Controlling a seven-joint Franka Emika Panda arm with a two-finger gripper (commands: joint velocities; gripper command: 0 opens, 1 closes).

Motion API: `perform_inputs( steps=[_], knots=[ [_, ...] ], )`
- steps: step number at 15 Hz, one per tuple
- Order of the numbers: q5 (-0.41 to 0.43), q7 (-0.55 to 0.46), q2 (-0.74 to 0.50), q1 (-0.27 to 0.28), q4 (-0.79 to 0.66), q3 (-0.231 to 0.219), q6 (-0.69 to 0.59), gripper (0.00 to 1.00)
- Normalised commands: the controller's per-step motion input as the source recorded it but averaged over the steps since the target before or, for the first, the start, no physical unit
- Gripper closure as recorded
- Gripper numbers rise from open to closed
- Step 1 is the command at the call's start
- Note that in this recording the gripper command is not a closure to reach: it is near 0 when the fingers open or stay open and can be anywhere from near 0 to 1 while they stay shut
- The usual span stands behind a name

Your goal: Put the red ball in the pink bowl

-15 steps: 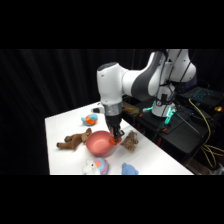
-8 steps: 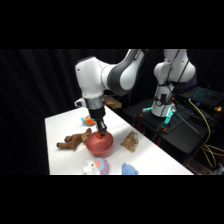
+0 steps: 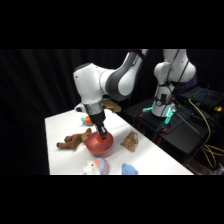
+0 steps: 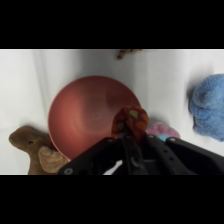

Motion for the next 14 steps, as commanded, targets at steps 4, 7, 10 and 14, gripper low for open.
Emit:
perform_inputs(
  steps=[4, 7, 10, 14],
  knots=[
    [0.071, -0.07, -0.06, -0.036, 0.05, 0.015, -0.12, 0.0],
    [0.067, -0.05, -0.09, -0.03, 0.04, 0.011, -0.11, 0.0],
    [0.047, -0.03, -0.25, -0.009, -0.07, 0.014, -0.07, 0.0],
    [-0.019, 0.0, -0.42, 0.035, -0.18, 0.013, -0.1, 0.0]
  ],
)
